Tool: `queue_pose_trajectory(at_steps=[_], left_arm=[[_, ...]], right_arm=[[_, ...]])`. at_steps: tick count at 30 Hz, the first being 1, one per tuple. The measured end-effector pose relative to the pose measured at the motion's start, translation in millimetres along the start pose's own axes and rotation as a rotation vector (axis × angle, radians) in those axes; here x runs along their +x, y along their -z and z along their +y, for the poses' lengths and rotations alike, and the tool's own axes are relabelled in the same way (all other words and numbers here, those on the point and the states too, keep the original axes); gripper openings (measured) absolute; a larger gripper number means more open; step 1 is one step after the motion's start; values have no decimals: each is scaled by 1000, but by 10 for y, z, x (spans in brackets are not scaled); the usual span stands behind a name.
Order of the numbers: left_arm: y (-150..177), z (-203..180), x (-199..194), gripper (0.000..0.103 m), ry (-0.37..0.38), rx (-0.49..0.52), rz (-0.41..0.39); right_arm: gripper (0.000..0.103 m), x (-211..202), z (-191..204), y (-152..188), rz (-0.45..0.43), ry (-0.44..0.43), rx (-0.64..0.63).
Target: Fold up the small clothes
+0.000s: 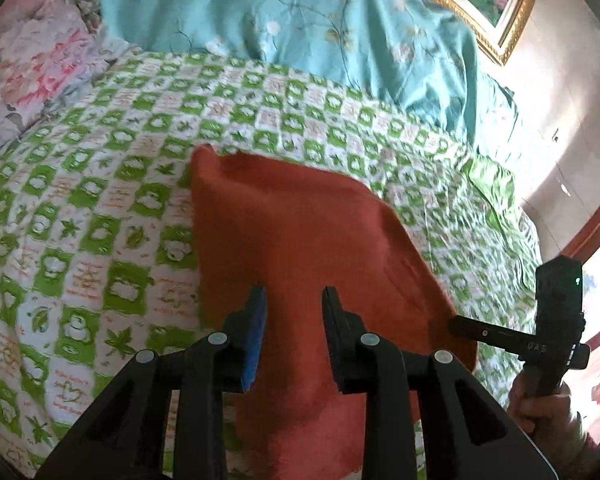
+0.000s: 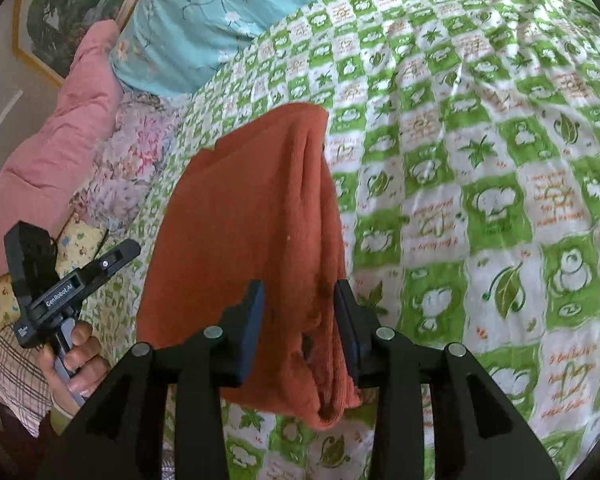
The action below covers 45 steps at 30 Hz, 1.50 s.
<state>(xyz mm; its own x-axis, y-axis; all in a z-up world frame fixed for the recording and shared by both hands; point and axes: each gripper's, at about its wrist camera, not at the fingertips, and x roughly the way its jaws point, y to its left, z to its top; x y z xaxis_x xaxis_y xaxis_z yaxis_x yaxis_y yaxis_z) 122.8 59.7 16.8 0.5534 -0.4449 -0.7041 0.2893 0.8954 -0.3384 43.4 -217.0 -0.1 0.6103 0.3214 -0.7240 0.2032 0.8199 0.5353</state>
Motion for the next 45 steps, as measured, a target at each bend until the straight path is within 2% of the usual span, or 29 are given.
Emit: queue_pose_trajectory(at_steps=[3,4,5,8,12,14,18,20,22,24,27,29,32,35,37,39,40,42,45], left_arm=[[93,32,156,27,16,6,48],[114,54,229,26,-5,8,65],[124,80,303,24,-18,8,90],[97,144,368,24,-4,-11,109],[119,59,397,25,-45,36,111],[134,16,378,25,-67,58,104],[231,21,143,24,-62,46,89],[316,31,-12,24,-65,48,78],[454,57,-214,30,-70,28,56],[653,76,-395,41,-50,7,53],[933,58,-474,52,-74,15,76],[1056,64,-428,52,-81,24,96],[1159,45,-305,51,-133,42,100],[1167,12,-237,49,-168,89,75],[1189,-12,-190,42,-187,124,74],[1203,-51,-207,8,-185,150,62],[1199,-48,-237,8,-185,140,50],[1170,-72,-349,6,-203,114,3],[1207,-35,-228,4,-219,61,57]], right_arm=[[35,26,33,32,17,-9,-19],[20,45,48,44,27,-11,-27],[17,61,67,52,35,1,-39],[16,3,135,25,16,29,-77],[15,-2,128,34,17,93,-117],[15,120,13,76,51,102,-88],[19,83,-106,118,39,32,5],[28,-3,-67,130,28,32,-2],[32,-90,-38,162,17,14,-9],[37,-157,-30,209,6,-20,-6],[39,-163,-29,310,12,-35,-5],[39,-126,-30,370,23,-36,-1],[39,-90,-28,408,23,-42,-1],[39,-79,-15,397,16,-36,-7],[39,-82,-18,393,13,-37,-9],[12,-81,-23,391,14,-28,-20],[5,-79,-14,389,18,-4,-31],[5,-173,26,363,-13,6,-54],[5,-206,59,315,-6,77,-112]])
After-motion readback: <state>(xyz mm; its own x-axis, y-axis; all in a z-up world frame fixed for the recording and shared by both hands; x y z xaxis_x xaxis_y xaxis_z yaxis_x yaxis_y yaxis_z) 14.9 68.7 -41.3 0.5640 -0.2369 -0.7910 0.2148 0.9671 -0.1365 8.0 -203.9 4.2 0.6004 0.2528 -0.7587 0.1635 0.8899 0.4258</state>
